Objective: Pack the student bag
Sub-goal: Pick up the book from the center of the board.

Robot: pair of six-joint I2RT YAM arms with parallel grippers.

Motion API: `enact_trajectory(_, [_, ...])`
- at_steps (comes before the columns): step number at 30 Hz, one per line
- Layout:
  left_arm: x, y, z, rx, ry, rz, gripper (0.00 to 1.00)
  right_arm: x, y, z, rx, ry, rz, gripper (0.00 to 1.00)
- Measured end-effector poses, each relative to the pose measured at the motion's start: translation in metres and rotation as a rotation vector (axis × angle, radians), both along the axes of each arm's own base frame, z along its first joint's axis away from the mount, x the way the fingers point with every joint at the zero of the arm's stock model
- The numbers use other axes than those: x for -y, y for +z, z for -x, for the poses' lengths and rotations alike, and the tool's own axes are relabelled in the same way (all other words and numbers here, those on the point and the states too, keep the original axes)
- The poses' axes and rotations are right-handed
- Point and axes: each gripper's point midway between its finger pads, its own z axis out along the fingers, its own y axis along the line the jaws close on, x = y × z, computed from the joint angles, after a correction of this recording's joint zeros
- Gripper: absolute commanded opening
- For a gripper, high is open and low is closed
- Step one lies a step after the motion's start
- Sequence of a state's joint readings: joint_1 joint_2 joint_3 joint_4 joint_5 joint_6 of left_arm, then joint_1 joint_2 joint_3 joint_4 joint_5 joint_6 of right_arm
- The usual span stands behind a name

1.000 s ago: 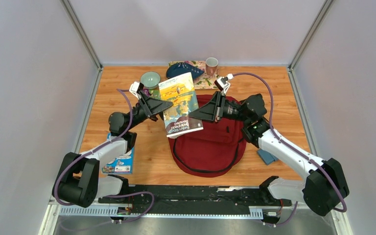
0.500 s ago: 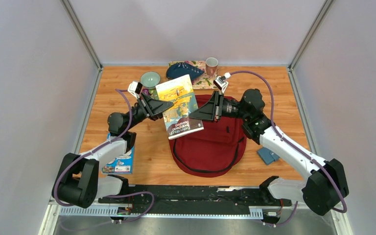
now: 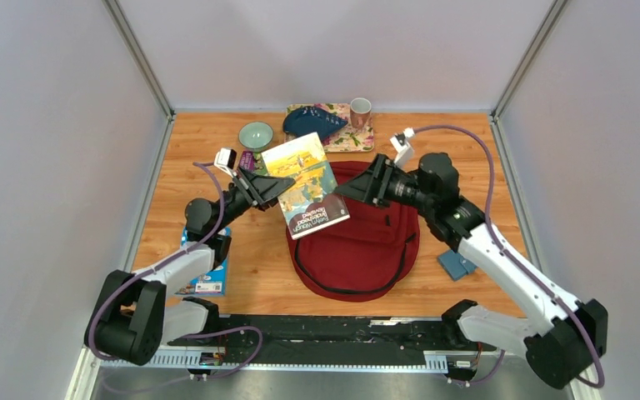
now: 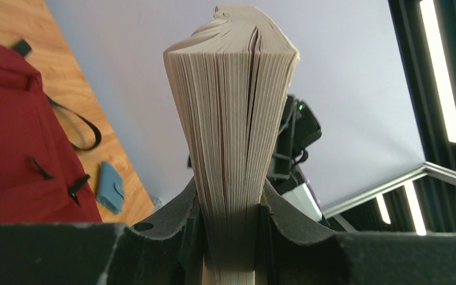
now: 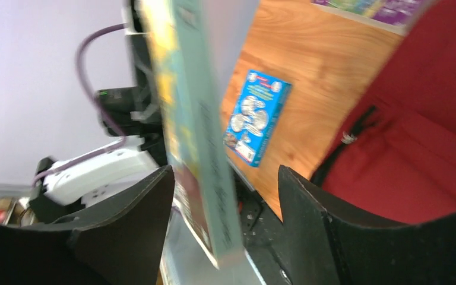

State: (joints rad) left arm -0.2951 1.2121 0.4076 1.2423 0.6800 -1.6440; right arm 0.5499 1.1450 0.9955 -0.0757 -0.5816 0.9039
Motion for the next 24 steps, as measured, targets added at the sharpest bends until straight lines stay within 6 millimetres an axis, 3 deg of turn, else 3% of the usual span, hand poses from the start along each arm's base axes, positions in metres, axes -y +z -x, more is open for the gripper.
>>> enact_trajectory(6, [-0.017,0.02,-0.001,0.153,0.186,-0.025,0.0,0.041,-0.06,0.024,-0.091,-0.189,0.036,0.71])
enact_trajectory(10, [-0.027,0.029,-0.008,0.2,0.301,-0.035,0.0,0.038,-0.084,0.044,-0.14,-0.193,0.015,0.71])
enact_trajectory(13, [-0.027,0.026,-0.013,0.191,0.346,-0.041,0.0,0.026,-0.083,0.051,-0.142,-0.163,-0.029,0.71])
enact_trajectory(16, [-0.024,0.015,-0.016,0.163,0.373,-0.055,0.0,0.01,-0.069,0.053,-0.114,-0.129,-0.099,0.71])
enact_trajectory(20, [-0.021,0.003,-0.017,0.12,0.395,-0.064,0.0,-0.001,-0.049,0.049,-0.076,-0.114,-0.185,0.71])
enact_trajectory(24, [-0.019,-0.002,-0.018,0.094,0.417,-0.051,0.0,-0.009,-0.045,0.04,-0.079,-0.118,-0.207,0.71])
